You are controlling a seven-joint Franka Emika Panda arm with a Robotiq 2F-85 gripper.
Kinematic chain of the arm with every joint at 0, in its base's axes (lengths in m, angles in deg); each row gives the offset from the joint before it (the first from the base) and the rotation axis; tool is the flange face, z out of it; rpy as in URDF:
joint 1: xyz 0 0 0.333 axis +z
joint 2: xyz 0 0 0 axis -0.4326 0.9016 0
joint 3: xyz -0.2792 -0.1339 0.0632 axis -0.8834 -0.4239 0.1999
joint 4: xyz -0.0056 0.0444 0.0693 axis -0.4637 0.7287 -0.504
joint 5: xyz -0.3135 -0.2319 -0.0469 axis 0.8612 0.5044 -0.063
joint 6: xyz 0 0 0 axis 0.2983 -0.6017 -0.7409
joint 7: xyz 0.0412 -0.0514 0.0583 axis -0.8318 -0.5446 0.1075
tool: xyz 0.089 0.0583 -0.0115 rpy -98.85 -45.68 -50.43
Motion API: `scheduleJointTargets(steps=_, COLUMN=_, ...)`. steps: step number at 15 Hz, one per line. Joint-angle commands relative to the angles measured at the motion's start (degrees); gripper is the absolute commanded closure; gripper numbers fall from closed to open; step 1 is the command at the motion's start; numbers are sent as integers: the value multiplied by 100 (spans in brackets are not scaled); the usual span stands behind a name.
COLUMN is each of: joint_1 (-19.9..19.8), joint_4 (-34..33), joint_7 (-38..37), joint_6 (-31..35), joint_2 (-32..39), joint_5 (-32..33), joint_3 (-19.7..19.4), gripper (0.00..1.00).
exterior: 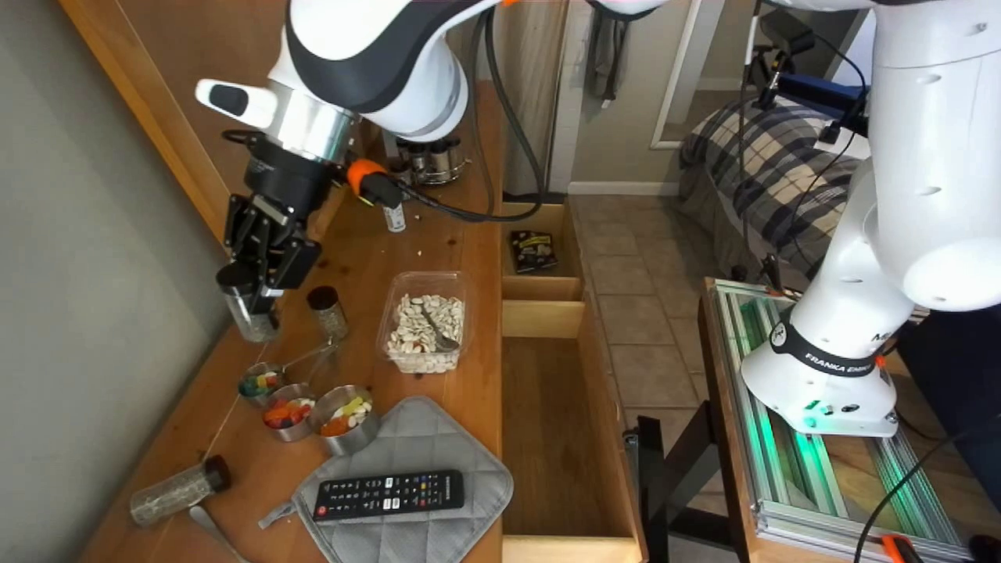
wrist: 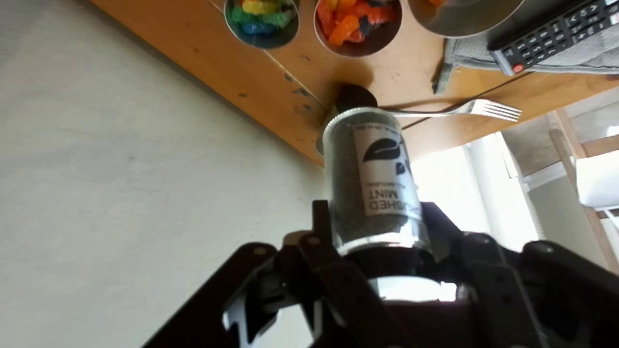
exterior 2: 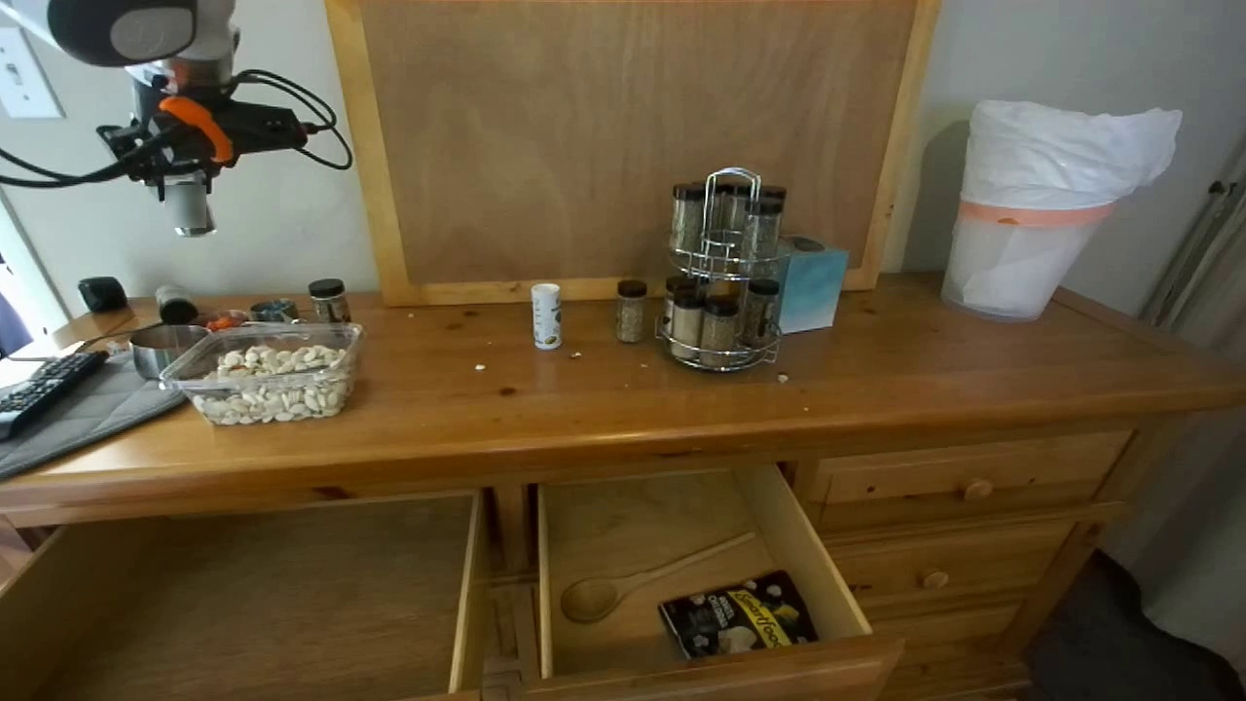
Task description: Put the spice bottle on the rack
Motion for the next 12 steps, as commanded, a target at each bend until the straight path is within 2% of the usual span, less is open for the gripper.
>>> scheduleJointTargets(steps=1, joint_1=61, joint_4=1347, joint_7=-700, joint_6=351, joint_2=-1200, joint_5=-287, joint_3=-367, gripper=77)
scheduleJointTargets(steps=6, joint_1=310, joint_4=2685, joint_7=-1620, joint_6=616, joint_2=-2450, joint_5=-334, joint_3=-812, gripper=77)
scheduleJointTargets(steps=10, joint_1=545, joint_4=3795, joint_7=-2806, joint_6=1077, joint_2=-3451, joint_5=215, joint_3=-1305, gripper=77)
scheduleJointTargets(steps=12, joint_1=555, joint_4=4231, joint_7=-3495, joint_6=1290, joint_2=-3880, joint_5=816, joint_3=-1515, gripper=77)
